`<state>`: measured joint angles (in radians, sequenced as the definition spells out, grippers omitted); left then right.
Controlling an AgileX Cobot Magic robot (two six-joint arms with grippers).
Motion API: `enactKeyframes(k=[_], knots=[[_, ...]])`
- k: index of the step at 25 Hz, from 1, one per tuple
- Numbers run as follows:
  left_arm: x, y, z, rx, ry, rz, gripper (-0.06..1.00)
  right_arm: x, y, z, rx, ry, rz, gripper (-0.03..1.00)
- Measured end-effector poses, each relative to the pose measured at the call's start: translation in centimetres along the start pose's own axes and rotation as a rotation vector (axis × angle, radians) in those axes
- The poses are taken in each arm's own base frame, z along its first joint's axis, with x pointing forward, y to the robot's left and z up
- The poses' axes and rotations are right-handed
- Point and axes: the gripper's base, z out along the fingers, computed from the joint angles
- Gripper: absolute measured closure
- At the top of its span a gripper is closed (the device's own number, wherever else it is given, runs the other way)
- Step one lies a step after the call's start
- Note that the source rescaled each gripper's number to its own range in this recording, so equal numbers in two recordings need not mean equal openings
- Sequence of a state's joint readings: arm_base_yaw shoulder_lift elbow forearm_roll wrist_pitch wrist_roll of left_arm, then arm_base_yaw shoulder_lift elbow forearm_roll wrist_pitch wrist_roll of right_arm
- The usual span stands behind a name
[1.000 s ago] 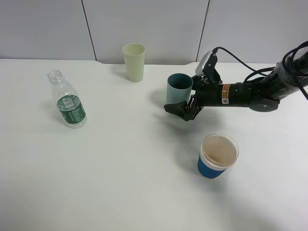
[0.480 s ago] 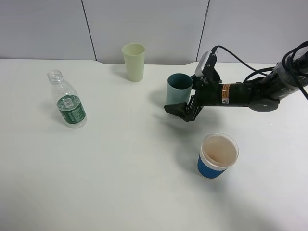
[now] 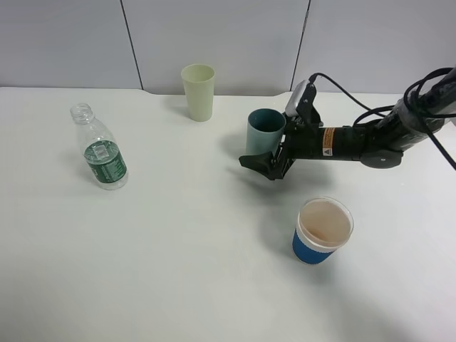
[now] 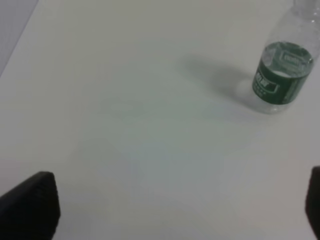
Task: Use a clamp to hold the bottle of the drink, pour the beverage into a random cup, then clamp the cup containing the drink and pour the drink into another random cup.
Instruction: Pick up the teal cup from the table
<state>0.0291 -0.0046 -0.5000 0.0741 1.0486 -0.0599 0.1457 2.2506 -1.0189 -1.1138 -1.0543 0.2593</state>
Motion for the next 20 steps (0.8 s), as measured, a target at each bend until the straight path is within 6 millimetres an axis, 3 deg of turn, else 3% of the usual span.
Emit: enactKeyframes(k=[13, 15, 16, 19, 20], knots=[[0.0, 0.0, 0.0, 0.0, 0.0, 0.0, -0.06, 0.05, 0.11, 0.18, -0.014, -0.013, -0.003, -0.01], [0.0, 0.0, 0.0, 0.0, 0.0, 0.0, -0.06, 0.07, 0.1, 0.18, -0.014, -0.011, -0.003, 0.15], [0.0, 0.0, 0.0, 0.0, 0.0, 0.0, -0.06, 0.09, 0.1, 0.18, -0.014, -0.009, -0.003, 0.31], [0.0, 0.0, 0.0, 0.0, 0.0, 0.0, -0.06, 0.14, 0.1, 0.18, -0.014, -0.003, 0.001, 0.97], [0.0, 0.0, 0.0, 0.0, 0.0, 0.0, -0.06, 0.13, 0.12, 0.18, -0.015, -0.004, 0.006, 0.96]])
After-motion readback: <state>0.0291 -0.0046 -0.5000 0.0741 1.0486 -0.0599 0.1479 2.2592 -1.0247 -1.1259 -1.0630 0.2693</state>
